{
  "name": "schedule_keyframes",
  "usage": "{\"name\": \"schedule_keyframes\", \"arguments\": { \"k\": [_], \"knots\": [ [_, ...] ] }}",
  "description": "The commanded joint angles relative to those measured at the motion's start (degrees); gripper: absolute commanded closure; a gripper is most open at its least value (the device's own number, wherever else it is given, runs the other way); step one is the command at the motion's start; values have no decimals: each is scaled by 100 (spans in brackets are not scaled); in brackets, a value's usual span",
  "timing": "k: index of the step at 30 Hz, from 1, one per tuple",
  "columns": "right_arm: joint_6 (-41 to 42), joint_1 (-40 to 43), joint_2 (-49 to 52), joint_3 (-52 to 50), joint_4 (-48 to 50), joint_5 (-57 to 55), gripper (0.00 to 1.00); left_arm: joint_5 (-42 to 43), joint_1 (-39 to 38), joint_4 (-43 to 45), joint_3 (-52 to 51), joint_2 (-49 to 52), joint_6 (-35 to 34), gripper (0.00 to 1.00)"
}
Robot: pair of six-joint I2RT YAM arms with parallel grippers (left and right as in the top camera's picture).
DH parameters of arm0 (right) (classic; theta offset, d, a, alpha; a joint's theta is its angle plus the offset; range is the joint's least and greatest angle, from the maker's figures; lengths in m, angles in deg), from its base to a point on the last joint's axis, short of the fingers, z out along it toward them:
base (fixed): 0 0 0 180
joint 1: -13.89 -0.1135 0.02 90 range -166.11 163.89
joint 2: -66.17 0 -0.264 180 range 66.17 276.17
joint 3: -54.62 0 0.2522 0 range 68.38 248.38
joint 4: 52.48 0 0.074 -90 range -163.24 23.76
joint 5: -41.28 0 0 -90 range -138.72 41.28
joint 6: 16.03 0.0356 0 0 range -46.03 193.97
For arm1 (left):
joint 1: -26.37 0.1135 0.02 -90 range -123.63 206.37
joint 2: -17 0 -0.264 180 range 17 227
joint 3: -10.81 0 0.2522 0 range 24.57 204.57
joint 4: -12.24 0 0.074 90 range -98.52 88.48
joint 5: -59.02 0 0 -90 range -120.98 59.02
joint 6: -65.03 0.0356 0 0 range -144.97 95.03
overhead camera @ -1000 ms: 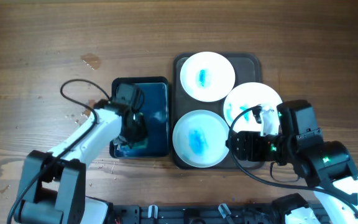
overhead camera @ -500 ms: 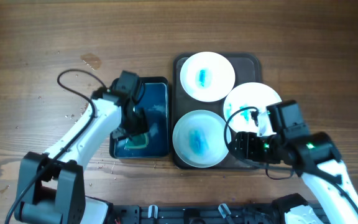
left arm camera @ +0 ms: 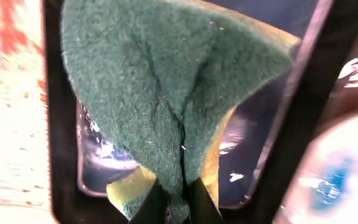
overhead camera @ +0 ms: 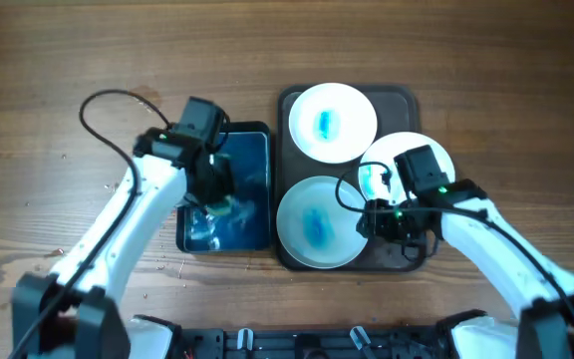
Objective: Clean dirty plates on tray and stack at the side
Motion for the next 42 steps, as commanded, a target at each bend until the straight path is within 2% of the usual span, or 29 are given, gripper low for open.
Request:
{"name": "schedule_keyframes", "arguments": {
  "k": [1, 3, 5, 8, 9, 13, 18, 19, 21, 24, 27, 28, 31, 34, 35, 38, 42],
  "knots": [
    [13, -208, 481, -7, 417, -142, 51, 68, -101, -264, 367, -435, 245, 96],
    [149, -337, 675, -7, 691, -267, 61, 271, -240, -258, 367, -476, 243, 96],
    [881, -389, 894, -7, 822, -1038, 78, 793, -533, -50, 367, -435, 221, 96],
    [1606, -389, 944, -7, 828, -1460, 96, 909, -791, 295, 367, -398, -153, 96],
    [1825, -389, 944, -7, 837, -1521, 96, 973, -857, 407, 358, -378, -249, 96],
    [1849, -389, 942, -7, 927, -1517, 96, 1342, -1351, 973, 348, -28, -389, 96],
    [2144, -389, 942, -7, 881, -1515, 96, 1611, -2120, 1698, 334, 1115, -1091, 96],
    [2153, -389, 942, -7, 890, -1515, 96, 1897, -2271, 1978, 334, 1502, -1307, 96],
    [2149, -389, 942, -7, 890, -1515, 96, 2594, -2461, 2610, 334, 2096, -1357, 96],
    [2127, -389, 942, -7, 876, -1510, 96, 2588, -2514, 2699, 334, 2452, -1510, 96],
    [2127, -389, 942, -7, 881, -1510, 96, 1604, -2323, 2020, 363, 2391, -1510, 96],
    [2127, -389, 942, -7, 881, -1510, 96, 909, -2188, 1565, 391, 2352, -1521, 96],
    [2124, -389, 942, -7, 881, -1513, 96, -343, -1827, 815, 417, 2275, -1517, 96],
    [2127, -389, 942, -7, 881, -1513, 96, -614, -1631, 723, 422, 2201, -1259, 96],
    [2127, -389, 942, -7, 881, -1513, 96, -560, -1635, 767, 422, 2199, -1257, 96],
    [2124, -389, 942, -7, 881, -1513, 96, 944, -1869, 1491, 420, 2199, -824, 96],
    [2087, -389, 942, -7, 857, -1513, 96, 2315, -2398, 2597, 404, 2210, -813, 96]
  ]
}}
